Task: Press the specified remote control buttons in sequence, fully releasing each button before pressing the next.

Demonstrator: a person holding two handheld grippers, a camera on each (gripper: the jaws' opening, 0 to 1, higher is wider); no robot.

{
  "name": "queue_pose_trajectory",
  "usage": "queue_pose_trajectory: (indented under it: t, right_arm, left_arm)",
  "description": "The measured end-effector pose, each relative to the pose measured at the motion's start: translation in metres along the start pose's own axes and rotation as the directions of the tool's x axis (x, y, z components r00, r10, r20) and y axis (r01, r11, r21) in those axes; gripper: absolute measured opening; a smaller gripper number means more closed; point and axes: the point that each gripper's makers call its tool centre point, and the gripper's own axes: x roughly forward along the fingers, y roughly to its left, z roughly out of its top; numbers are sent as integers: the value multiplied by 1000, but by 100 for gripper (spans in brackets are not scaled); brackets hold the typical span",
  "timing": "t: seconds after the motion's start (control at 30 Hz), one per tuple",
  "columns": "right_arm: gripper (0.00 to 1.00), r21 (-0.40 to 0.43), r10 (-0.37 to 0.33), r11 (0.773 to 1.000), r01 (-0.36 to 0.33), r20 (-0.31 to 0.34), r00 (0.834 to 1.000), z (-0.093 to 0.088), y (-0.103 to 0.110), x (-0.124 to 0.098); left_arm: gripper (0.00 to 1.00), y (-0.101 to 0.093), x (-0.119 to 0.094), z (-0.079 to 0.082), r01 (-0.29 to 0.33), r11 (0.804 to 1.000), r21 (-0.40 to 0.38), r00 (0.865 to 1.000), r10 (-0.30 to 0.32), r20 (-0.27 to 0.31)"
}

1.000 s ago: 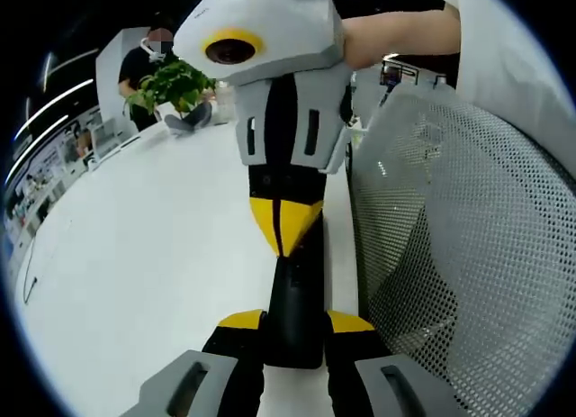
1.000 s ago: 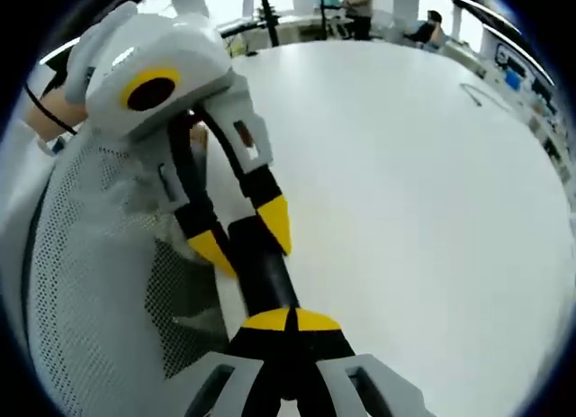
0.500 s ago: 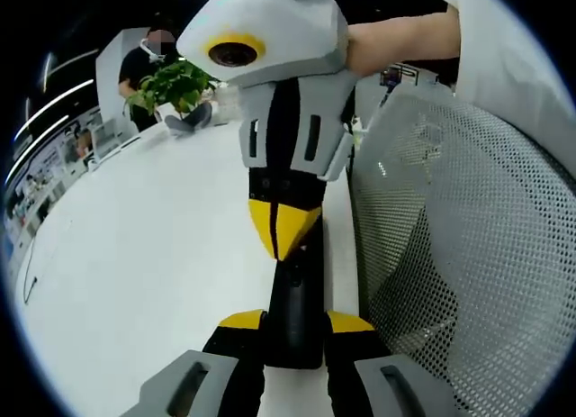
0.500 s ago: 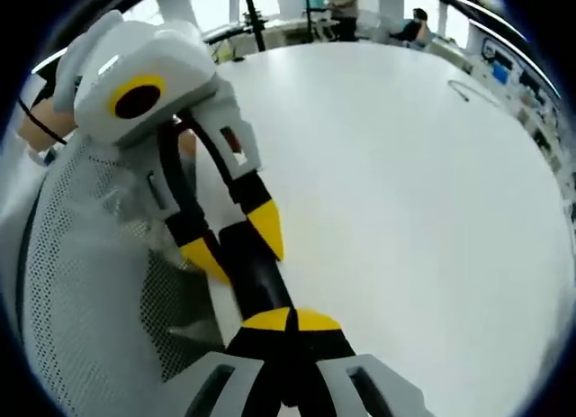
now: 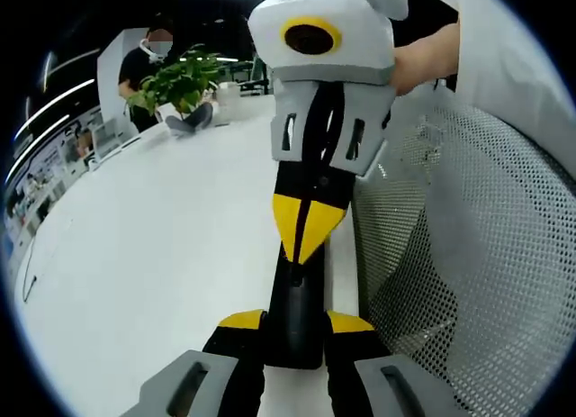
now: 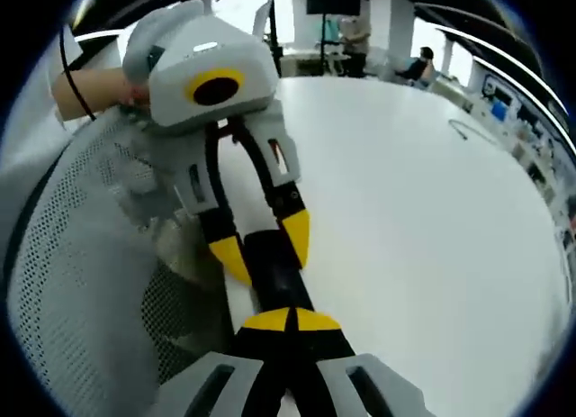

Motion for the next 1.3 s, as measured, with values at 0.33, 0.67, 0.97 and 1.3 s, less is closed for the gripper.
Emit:
queue_pose_trajectory:
  t: [0.33,0.67,0.97,1.3]
  right_arm:
    - [0,-193,28,980,-41,-70,997,-1,2,2]
    - [0,-292,-71,956,34,-115,991,0,2,6]
    - [0,-253,-105,964,88,-55,993,1,1,5]
    - [0,-169,-67,983,67,9,998,7,6,6]
  left_arm:
    - [24,-1,0,1,4,1000,-3,1000,-4,4]
    - [24,-1,0,0,4,1000,-2,1000,-4,6]
    - [24,-1,0,0,3,1000,1,1000,-3,4]
    - [24,-1,0,0,4,1000,-2,1000,-4,10]
